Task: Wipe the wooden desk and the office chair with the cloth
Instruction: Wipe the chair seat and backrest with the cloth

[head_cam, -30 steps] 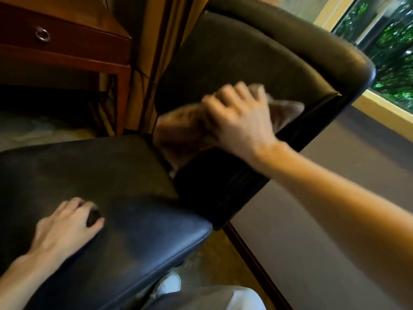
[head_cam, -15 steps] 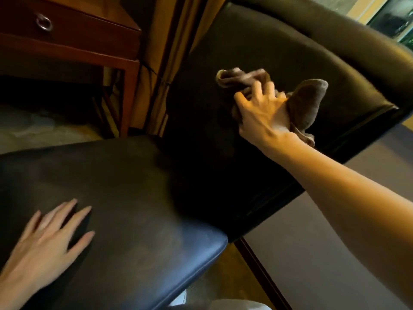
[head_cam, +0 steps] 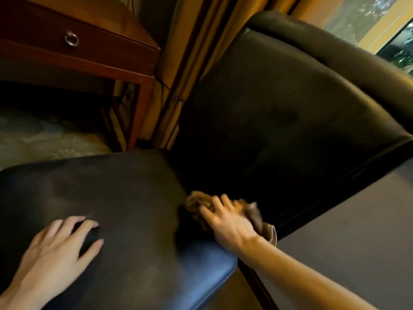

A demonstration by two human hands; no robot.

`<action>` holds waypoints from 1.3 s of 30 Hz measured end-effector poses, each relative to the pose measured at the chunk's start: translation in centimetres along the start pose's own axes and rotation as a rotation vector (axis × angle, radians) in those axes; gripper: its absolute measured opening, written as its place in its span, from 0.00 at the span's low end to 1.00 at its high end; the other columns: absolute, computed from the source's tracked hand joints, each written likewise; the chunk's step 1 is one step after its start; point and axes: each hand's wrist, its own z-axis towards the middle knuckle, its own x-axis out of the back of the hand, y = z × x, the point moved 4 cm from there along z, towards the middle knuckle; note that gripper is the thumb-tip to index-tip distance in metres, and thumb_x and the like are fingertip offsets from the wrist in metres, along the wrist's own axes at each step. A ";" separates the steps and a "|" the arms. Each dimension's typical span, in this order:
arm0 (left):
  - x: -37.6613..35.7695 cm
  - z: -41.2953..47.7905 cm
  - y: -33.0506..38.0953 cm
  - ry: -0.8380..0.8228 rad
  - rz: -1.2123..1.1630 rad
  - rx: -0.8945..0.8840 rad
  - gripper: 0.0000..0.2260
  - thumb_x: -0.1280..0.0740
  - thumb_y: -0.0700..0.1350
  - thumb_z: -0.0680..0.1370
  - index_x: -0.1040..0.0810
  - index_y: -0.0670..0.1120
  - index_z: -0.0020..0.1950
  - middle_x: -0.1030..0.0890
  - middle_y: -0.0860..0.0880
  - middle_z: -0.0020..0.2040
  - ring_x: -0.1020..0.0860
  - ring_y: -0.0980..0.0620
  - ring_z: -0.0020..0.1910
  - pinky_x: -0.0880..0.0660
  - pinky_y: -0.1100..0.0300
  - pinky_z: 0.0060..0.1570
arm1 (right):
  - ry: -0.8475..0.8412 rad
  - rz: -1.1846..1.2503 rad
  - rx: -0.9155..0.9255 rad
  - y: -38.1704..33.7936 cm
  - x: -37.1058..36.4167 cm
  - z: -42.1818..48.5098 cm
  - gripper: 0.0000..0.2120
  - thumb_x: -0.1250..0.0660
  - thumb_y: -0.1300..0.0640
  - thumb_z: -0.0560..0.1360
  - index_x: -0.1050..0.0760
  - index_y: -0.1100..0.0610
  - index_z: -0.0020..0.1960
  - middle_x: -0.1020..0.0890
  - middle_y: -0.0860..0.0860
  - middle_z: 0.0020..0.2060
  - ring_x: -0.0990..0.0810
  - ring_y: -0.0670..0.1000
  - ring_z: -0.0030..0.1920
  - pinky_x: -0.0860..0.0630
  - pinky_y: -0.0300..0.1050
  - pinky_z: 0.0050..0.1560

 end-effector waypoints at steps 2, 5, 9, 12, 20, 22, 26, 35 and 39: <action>-0.8 0.6 -0.2 -0.049 0.005 0.021 0.17 0.35 0.66 0.72 0.20 0.59 0.55 0.24 0.54 0.53 0.23 0.46 0.52 0.21 0.45 0.50 | 0.305 -0.009 -0.082 3.3 8.5 2.4 0.20 0.35 0.53 0.72 0.22 0.51 0.63 0.21 0.58 0.53 0.22 0.63 0.51 0.23 0.55 0.41; -2.4 1.1 -0.8 -0.180 -0.024 0.059 0.19 0.38 0.69 0.74 0.27 0.63 0.62 0.28 0.55 0.60 0.27 0.49 0.60 0.26 0.46 0.62 | 0.523 -0.148 -0.228 10.8 18.6 4.5 0.22 0.32 0.55 0.73 0.24 0.54 0.67 0.23 0.62 0.56 0.25 0.66 0.54 0.26 0.58 0.43; -2.3 0.9 -0.6 -0.228 -0.028 0.074 0.23 0.33 0.69 0.73 0.28 0.63 0.66 0.29 0.55 0.66 0.28 0.49 0.65 0.26 0.48 0.65 | 0.185 -0.200 -0.473 21.9 22.5 6.0 0.37 0.30 0.41 0.73 0.38 0.47 0.78 0.35 0.62 0.74 0.40 0.69 0.75 0.42 0.79 0.68; -3.2 0.8 -1.9 -0.208 -0.006 0.063 0.23 0.31 0.69 0.71 0.26 0.64 0.64 0.27 0.56 0.64 0.25 0.48 0.62 0.23 0.45 0.61 | 0.011 -0.178 -0.386 25.3 20.7 5.2 0.40 0.31 0.35 0.73 0.42 0.43 0.80 0.36 0.55 0.78 0.42 0.64 0.78 0.42 0.76 0.71; -1.4 0.1 -0.6 -0.129 -0.015 0.061 0.25 0.22 0.62 0.67 0.23 0.63 0.61 0.23 0.54 0.63 0.22 0.45 0.59 0.22 0.41 0.56 | 0.192 -0.015 -0.306 18.8 14.0 4.8 0.28 0.36 0.37 0.62 0.23 0.45 0.60 0.20 0.52 0.55 0.25 0.61 0.60 0.32 0.59 0.59; -1.1 -0.1 -0.4 -0.087 -0.011 0.052 0.26 0.18 0.58 0.64 0.21 0.60 0.59 0.22 0.53 0.61 0.21 0.43 0.55 0.21 0.40 0.51 | 0.142 0.011 -0.279 15.8 11.0 5.3 0.27 0.34 0.37 0.62 0.22 0.45 0.58 0.20 0.50 0.53 0.24 0.60 0.57 0.31 0.56 0.55; -1.0 -0.6 0.0 -0.013 -0.011 0.016 0.27 0.16 0.54 0.62 0.20 0.56 0.58 0.22 0.50 0.62 0.22 0.42 0.54 0.22 0.41 0.49 | -0.094 0.042 -0.002 6.1 3.0 4.6 0.30 0.27 0.39 0.59 0.20 0.45 0.59 0.18 0.51 0.56 0.20 0.59 0.53 0.27 0.54 0.52; 0.0 -0.6 0.8 -0.095 -0.040 0.057 0.23 0.29 0.65 0.74 0.25 0.61 0.67 0.28 0.55 0.70 0.27 0.49 0.67 0.27 0.50 0.65 | 0.178 -0.024 0.074 6.7 8.6 2.7 0.18 0.29 0.44 0.68 0.23 0.47 0.56 0.21 0.49 0.53 0.25 0.58 0.54 0.35 0.54 0.50; 0.2 -0.3 1.1 -0.138 -0.143 0.110 0.26 0.41 0.70 0.78 0.37 0.66 0.74 0.39 0.59 0.77 0.36 0.54 0.75 0.34 0.56 0.74 | 0.411 -0.204 -0.316 18.5 19.4 5.3 0.39 0.29 0.50 0.70 0.39 0.48 0.79 0.25 0.59 0.67 0.28 0.65 0.65 0.36 0.68 0.63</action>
